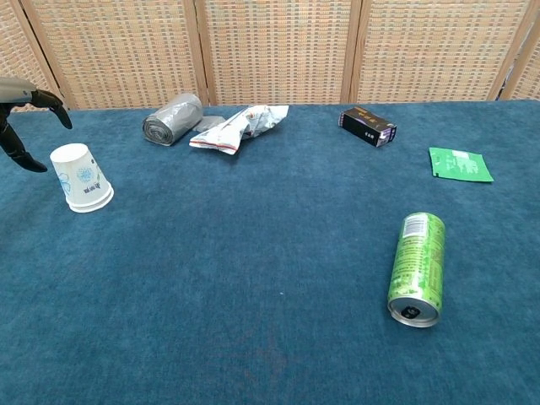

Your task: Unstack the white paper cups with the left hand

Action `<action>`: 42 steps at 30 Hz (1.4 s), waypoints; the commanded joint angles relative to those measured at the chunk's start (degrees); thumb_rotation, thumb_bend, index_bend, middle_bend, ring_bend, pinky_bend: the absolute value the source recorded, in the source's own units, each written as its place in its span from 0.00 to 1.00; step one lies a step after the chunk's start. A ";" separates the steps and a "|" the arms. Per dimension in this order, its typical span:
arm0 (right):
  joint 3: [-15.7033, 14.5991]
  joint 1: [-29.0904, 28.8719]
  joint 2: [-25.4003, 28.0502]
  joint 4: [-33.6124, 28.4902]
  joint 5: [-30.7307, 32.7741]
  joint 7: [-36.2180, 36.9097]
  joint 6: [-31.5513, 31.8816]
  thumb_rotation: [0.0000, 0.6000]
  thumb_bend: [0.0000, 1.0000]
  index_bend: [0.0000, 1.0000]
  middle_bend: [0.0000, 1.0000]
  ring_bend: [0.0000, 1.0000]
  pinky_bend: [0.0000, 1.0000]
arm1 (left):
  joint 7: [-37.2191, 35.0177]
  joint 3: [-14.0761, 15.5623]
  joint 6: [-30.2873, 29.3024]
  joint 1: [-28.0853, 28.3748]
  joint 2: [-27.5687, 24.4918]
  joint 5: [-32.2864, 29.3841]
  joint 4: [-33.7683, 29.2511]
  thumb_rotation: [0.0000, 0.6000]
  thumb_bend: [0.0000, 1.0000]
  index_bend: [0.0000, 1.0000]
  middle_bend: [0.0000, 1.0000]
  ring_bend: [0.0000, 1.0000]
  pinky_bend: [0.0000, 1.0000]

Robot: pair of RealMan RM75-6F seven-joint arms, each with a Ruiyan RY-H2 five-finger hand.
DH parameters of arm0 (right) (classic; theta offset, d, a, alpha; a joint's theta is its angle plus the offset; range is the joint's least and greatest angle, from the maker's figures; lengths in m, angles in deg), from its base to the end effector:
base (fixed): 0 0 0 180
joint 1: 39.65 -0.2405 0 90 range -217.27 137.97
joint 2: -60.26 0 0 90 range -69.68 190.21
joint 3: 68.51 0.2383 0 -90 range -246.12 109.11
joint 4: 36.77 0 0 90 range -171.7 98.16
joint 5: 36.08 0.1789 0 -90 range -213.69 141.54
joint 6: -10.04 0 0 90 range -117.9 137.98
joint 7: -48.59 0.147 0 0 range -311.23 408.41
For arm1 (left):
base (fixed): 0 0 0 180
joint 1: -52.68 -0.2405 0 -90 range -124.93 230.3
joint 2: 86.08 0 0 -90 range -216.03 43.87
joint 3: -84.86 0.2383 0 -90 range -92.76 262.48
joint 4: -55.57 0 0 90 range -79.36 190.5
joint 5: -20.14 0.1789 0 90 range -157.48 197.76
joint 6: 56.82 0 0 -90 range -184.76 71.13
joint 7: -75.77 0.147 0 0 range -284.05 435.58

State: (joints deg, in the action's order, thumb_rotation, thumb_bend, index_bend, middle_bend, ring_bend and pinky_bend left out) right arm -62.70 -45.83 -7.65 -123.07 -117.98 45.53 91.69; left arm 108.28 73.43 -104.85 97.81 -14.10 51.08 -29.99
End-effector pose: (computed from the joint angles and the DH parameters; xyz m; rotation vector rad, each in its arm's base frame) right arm -0.3011 -0.1969 0.1732 1.3574 -0.8613 0.8190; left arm -0.2153 0.3699 0.1095 -1.5628 -1.0746 -0.5024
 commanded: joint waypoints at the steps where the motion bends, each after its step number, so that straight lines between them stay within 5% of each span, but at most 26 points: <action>1: 0.01 0.02 0.02 0.02 -0.01 0.10 0.09 1.00 0.00 0.00 0.00 0.00 0.00 | -1.02 0.16 0.25 0.13 0.60 -0.39 0.62 1.00 0.21 0.24 0.00 0.00 0.00; 42: -0.14 -0.57 -0.20 0.63 1.20 0.23 -1.44 1.00 0.00 0.00 0.00 0.00 0.00 | -5.28 1.28 2.24 3.58 5.29 -3.50 8.56 1.00 0.21 0.36 0.00 0.00 0.00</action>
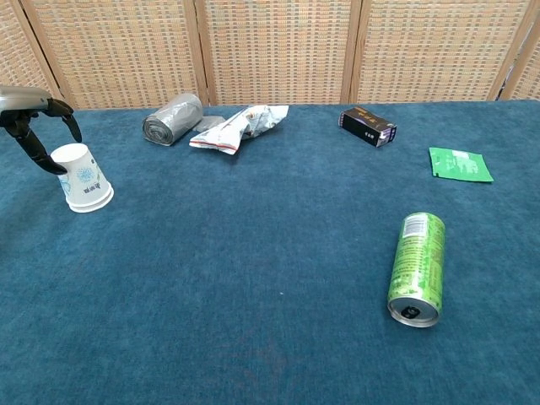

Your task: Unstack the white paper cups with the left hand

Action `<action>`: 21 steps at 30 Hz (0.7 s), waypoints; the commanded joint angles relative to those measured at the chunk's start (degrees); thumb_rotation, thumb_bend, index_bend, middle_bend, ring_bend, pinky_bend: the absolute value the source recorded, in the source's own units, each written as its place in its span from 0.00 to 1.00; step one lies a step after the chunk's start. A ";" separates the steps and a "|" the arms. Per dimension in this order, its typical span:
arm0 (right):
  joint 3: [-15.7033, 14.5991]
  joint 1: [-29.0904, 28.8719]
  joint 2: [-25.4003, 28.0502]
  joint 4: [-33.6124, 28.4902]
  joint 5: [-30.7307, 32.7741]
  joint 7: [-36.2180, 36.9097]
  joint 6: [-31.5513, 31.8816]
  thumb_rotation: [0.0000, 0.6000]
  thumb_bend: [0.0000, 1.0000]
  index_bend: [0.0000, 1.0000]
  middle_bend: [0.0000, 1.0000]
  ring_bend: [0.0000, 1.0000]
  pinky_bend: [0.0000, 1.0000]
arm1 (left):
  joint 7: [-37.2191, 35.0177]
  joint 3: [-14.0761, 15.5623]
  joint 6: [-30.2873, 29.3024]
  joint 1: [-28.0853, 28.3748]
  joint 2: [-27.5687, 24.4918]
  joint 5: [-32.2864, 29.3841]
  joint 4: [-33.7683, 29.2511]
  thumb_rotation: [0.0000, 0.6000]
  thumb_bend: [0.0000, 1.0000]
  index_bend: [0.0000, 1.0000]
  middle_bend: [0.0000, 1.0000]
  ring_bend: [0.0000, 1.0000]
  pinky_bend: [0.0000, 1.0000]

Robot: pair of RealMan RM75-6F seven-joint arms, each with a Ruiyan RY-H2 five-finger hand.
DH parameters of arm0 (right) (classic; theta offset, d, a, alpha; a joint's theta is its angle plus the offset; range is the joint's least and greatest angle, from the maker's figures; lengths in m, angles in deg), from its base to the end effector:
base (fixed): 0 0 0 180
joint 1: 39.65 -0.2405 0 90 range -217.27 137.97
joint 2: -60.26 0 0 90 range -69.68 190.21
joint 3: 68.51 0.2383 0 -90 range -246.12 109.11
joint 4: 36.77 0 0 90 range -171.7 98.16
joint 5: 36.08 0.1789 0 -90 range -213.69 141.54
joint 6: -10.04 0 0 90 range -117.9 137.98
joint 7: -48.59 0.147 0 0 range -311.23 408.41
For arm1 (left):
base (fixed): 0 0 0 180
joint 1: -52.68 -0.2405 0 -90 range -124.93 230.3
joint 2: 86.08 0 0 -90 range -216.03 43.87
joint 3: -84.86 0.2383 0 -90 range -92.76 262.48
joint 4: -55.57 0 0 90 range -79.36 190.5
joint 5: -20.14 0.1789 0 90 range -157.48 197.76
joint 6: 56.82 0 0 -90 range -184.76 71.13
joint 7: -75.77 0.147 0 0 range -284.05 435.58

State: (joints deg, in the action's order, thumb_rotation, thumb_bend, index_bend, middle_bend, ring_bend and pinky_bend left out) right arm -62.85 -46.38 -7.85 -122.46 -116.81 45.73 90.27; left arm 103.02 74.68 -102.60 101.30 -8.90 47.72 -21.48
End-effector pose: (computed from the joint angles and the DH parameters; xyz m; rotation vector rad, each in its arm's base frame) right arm -0.3052 -0.1993 0.1707 1.3591 -0.8823 0.7983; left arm -0.2186 0.3885 0.0928 -1.5023 -1.1573 -0.5367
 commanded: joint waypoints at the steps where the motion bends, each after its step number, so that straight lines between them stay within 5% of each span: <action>1: 0.01 -0.02 0.01 0.04 0.04 0.03 -0.04 1.00 0.00 0.00 0.00 0.00 0.00 | 0.00 0.07 -0.04 0.16 0.15 -0.20 0.09 1.00 0.21 0.36 0.00 0.00 0.00; 21: -0.03 -0.10 0.22 0.04 0.24 0.44 -0.26 1.00 0.00 0.00 0.00 0.00 0.00 | -0.95 0.22 -1.14 0.38 0.03 -0.17 -0.03 1.00 0.21 0.41 0.00 0.00 0.00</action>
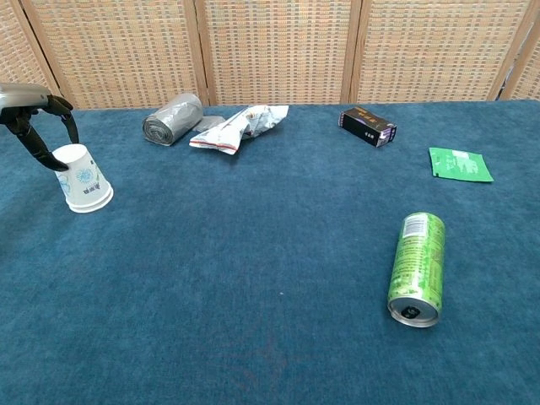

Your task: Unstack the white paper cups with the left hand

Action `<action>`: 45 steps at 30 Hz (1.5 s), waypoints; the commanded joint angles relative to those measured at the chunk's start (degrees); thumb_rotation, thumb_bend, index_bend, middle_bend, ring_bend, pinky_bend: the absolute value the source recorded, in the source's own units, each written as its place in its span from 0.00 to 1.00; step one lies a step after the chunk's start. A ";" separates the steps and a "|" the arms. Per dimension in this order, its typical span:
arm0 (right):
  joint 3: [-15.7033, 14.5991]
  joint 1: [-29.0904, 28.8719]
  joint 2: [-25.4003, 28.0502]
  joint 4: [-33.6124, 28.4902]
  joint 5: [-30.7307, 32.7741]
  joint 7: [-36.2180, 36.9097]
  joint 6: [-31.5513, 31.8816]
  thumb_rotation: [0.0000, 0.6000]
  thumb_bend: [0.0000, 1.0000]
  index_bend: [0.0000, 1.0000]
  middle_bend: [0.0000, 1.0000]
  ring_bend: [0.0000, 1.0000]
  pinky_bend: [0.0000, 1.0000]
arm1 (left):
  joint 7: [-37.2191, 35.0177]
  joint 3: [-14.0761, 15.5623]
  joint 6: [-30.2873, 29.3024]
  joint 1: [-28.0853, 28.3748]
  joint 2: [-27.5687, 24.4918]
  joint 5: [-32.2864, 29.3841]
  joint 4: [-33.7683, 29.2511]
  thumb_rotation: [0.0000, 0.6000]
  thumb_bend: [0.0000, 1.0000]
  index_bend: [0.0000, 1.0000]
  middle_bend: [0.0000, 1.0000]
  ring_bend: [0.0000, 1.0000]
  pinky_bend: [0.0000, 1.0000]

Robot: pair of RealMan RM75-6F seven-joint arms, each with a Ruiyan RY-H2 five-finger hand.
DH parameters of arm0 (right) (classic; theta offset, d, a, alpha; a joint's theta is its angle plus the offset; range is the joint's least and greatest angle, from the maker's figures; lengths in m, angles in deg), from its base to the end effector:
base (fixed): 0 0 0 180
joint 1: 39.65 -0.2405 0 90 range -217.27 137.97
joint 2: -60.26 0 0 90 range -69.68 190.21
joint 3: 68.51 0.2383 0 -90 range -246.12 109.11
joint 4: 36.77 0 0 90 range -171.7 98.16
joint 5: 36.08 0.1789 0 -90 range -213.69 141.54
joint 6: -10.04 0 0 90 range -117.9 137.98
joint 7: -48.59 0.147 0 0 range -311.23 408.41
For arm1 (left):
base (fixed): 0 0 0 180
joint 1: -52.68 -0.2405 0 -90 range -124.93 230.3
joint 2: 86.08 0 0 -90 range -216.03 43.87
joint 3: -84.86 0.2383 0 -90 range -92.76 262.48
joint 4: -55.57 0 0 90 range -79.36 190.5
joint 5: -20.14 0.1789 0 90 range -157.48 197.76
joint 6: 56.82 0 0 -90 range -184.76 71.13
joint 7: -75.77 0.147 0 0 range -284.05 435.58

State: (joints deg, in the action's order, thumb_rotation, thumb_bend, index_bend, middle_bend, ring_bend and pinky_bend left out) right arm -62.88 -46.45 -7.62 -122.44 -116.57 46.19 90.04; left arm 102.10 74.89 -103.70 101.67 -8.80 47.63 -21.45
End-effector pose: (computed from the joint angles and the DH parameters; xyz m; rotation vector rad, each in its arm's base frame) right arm -0.3061 -0.1996 0.1717 1.3565 -0.8891 0.7978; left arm -0.2169 0.3900 0.0946 -1.4849 -1.1555 -0.5542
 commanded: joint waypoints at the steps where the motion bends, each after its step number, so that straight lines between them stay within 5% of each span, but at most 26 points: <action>1: -0.01 -0.05 -0.02 0.01 0.01 -0.03 -0.08 1.00 0.00 0.00 0.00 0.00 0.00 | -0.02 0.03 -0.07 0.01 -0.13 -0.15 -0.07 1.00 0.21 0.41 0.00 0.00 0.00; 24: -0.08 -0.04 0.12 -0.26 0.19 -0.04 -0.12 1.00 0.00 0.00 0.00 0.00 0.00 | -0.92 -0.79 -1.94 -0.27 -4.98 0.53 -5.63 1.00 0.21 0.42 0.00 0.00 0.00; 39: -0.17 -0.03 0.38 -0.74 0.29 -0.07 -0.28 1.00 0.00 0.00 0.00 0.00 0.00 | 2.29 -4.92 -9.96 0.52 -21.64 -0.97 -29.56 1.00 0.21 0.43 0.00 0.00 0.00; 45: -0.17 -0.02 0.62 -0.87 0.21 0.35 -0.28 1.00 0.00 0.00 0.00 0.00 0.00 | 3.28 -5.07 -10.66 2.11 -20.72 -3.20 -30.80 1.00 0.21 0.43 0.00 0.00 0.00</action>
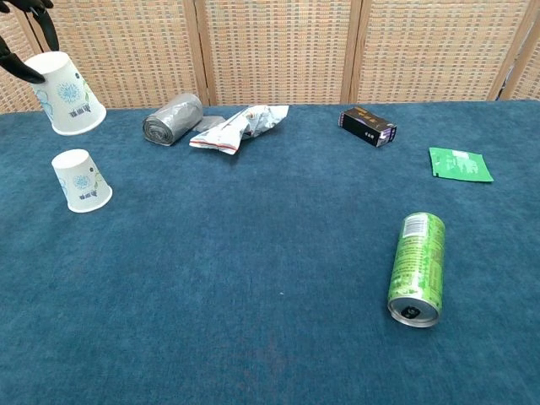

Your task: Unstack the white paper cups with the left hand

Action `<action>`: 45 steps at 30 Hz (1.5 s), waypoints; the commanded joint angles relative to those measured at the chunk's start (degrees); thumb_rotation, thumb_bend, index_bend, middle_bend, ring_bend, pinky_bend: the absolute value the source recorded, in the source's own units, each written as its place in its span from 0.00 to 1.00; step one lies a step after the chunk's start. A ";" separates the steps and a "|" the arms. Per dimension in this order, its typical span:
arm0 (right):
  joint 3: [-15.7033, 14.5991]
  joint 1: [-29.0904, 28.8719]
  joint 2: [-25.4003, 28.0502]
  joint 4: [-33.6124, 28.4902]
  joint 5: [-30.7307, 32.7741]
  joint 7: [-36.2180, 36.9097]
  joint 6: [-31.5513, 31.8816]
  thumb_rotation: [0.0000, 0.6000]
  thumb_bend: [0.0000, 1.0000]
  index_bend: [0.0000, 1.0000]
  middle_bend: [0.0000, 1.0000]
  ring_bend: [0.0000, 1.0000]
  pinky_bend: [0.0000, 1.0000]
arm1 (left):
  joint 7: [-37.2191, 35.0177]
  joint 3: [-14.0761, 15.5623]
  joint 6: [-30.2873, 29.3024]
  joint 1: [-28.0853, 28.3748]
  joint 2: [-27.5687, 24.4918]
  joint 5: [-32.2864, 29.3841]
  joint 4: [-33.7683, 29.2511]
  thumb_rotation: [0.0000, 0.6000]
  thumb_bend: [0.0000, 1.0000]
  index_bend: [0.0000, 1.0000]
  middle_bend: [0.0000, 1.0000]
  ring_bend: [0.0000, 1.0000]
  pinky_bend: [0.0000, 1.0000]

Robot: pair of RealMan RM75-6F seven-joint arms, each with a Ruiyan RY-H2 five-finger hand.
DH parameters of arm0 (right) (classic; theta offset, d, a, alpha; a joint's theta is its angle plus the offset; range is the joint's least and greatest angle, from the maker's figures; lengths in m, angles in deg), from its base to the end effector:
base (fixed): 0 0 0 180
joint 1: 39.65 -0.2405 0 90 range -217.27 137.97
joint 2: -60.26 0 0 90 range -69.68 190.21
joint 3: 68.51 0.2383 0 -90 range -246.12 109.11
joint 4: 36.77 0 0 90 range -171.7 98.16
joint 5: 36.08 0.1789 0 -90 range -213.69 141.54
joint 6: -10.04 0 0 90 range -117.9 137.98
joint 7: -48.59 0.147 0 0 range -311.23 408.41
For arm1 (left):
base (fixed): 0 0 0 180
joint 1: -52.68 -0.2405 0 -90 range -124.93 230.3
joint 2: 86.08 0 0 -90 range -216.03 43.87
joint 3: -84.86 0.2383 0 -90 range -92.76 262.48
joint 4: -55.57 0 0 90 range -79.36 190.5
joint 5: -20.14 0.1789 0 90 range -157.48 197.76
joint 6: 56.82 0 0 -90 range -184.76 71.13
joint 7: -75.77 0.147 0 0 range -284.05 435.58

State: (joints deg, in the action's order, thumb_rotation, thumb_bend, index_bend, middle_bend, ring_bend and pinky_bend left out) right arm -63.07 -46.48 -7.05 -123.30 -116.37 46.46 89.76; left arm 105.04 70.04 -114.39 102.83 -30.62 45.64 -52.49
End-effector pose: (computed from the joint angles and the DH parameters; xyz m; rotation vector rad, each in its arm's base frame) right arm -0.3051 -0.1989 0.1724 1.3570 -0.9032 0.7994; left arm -0.1385 0.3582 0.1792 -1.4944 -1.0610 -0.7275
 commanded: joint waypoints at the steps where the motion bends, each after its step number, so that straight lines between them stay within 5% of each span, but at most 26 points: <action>1: 0.04 0.01 0.09 0.01 0.06 0.18 -0.02 1.00 0.00 0.00 0.00 0.00 0.00 | 0.37 0.00 0.35 1.31 2.03 -1.53 0.96 1.00 0.21 0.43 0.00 0.00 0.00; 14: 0.26 -0.44 -0.26 0.89 1.26 0.08 -1.38 1.00 0.00 0.00 0.00 0.00 0.00 | -2.69 2.11 6.35 3.61 15.51 -2.32 17.27 1.00 0.21 0.43 0.00 0.00 0.00; 25: 0.51 -0.92 -0.55 1.79 2.41 0.19 -2.77 1.00 0.00 0.00 0.00 0.00 0.00 | -2.15 4.06 9.54 4.92 20.63 -3.50 24.54 1.00 0.21 0.43 0.00 0.00 0.00; 29: 0.54 -1.03 -0.61 1.82 2.52 0.08 -2.91 1.00 0.00 0.00 0.00 0.00 0.00 | -1.07 4.61 9.39 5.47 21.29 -4.43 25.07 1.00 0.21 0.39 0.00 0.00 0.00; 36: 0.53 -0.95 -0.46 1.72 2.42 0.33 -2.71 1.00 0.00 0.00 0.00 0.00 0.00 | 0.02 4.63 8.33 6.01 20.64 -6.42 23.38 1.00 0.21 0.02 0.00 0.00 0.00; 41: 0.43 -0.77 -0.20 1.38 1.98 0.70 -2.23 1.00 0.00 0.00 0.00 0.00 0.00 | -2.60 3.08 6.55 4.63 17.23 -3.56 18.34 1.00 0.21 0.00 0.00 0.00 0.00; 45: 0.26 -0.59 -0.03 1.04 1.44 0.79 -1.71 1.00 0.00 0.00 0.00 0.00 0.00 | -6.43 2.55 1.22 0.60 12.35 4.68 11.27 1.00 0.21 0.00 0.00 0.00 0.00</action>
State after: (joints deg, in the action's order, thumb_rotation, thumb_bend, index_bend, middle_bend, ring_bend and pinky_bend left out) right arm -62.78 -47.10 -7.10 -122.22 -114.89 47.24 88.02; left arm 101.31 73.16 -109.45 106.24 -14.97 45.17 -36.83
